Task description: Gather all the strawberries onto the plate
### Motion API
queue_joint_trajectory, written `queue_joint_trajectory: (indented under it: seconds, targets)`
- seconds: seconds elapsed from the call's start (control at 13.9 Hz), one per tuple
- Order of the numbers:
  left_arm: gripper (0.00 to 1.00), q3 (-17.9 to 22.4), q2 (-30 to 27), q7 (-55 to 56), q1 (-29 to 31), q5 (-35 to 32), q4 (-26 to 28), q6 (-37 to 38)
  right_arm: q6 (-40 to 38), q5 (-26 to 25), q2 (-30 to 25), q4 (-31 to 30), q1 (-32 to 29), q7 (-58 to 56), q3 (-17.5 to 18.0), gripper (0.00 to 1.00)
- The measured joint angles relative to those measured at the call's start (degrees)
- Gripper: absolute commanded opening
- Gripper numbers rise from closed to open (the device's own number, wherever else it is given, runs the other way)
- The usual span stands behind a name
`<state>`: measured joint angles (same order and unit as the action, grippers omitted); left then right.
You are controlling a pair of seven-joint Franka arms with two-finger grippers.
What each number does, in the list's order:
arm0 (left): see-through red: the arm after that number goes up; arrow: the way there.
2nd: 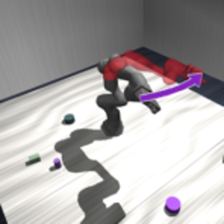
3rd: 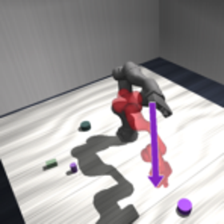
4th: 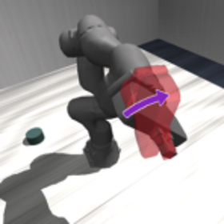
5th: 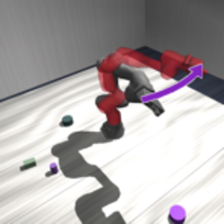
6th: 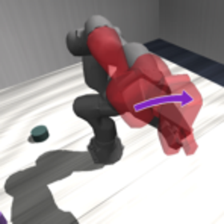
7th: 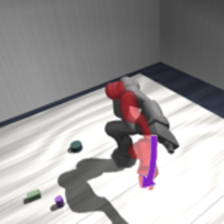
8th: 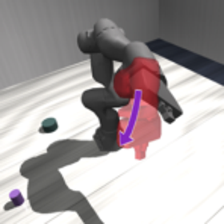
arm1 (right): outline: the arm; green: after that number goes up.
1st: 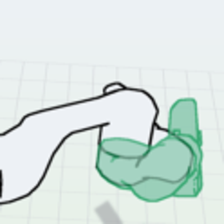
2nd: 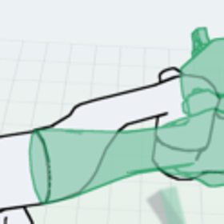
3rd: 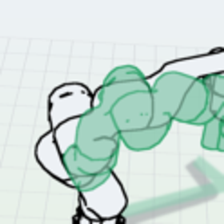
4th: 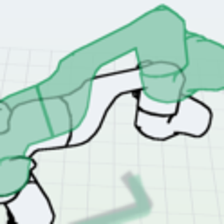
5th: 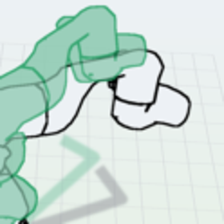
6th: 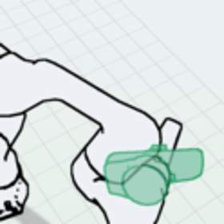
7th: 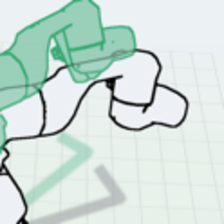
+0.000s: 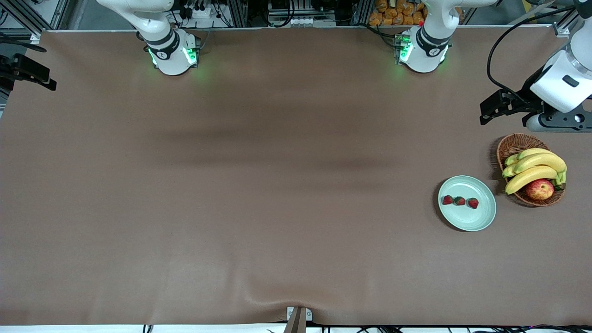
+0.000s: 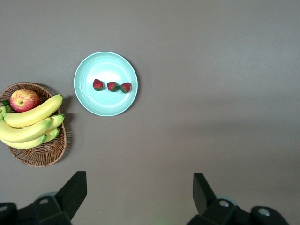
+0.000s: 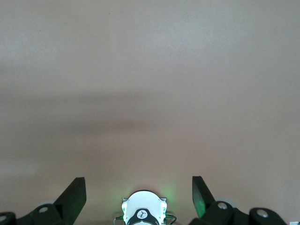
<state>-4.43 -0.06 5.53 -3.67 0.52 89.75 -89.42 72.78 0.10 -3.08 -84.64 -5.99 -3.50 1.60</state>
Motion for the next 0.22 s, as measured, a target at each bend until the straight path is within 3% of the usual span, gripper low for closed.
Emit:
queue_joint_trajectory:
  seconds: [0.22]
  targets:
    - [1.00,0.00,0.00,-0.36,0.00,-0.07,0.12,0.00,0.00,0.00,0.00,0.00,0.00,0.00,0.00,1.00]
